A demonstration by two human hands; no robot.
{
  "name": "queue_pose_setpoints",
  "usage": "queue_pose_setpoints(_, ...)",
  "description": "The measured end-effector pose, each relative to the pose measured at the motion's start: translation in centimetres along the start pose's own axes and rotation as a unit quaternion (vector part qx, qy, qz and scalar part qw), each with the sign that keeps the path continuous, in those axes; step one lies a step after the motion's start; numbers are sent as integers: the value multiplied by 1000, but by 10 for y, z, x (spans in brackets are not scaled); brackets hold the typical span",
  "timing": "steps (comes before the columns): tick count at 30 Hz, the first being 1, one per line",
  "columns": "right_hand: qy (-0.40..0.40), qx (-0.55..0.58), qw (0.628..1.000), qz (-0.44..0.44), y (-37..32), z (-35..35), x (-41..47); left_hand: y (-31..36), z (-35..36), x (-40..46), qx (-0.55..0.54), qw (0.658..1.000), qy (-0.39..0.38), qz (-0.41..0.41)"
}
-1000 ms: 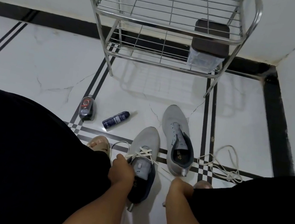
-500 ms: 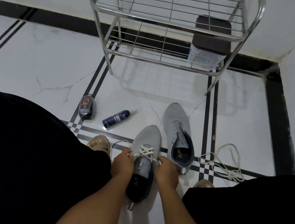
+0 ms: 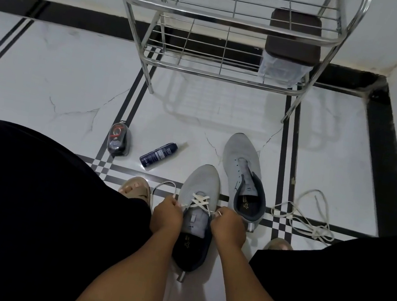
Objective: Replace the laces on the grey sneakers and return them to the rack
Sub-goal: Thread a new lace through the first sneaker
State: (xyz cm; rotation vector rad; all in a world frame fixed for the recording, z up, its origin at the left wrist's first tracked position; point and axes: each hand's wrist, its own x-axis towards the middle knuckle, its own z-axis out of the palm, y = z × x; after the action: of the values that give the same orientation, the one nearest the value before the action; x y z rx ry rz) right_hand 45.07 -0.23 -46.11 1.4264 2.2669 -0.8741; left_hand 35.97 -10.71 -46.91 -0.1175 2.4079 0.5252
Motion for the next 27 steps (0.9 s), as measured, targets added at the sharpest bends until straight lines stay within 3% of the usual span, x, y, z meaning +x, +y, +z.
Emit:
queue_pose_setpoints(2,-12,-10,1000,-8,1,-1,2,0,0,-2,-5,1000,0,-3)
queue_pose_setpoints(5,62,-28,998,-14,-10,-8,-3,2,0,-10,-26,1000,13,0)
queue_pose_setpoints(9,141,110,984,13,-38,-32,-1,4,0,-20,48,998,-14,42)
queue_pose_setpoints(12,145,173,973,-39,-44,-50,11,-1,3,-25,105,992,-8,70)
queue_pose_setpoints(16,73,265,960,-49,-43,-44,8,-9,5,-30,-46,999,6,11)
queue_pose_setpoints(20,-4,123,991,-42,-41,-6,-6,-14,4,-26,-130,991,-13,3)
queue_pose_setpoints(23,15,-5,997,-75,-37,11,-15,-13,6,-22,-134,991,-23,-12)
queue_pose_setpoints(27,31,-74,993,-86,-34,18,-16,-14,9,-19,-132,991,-31,-14)
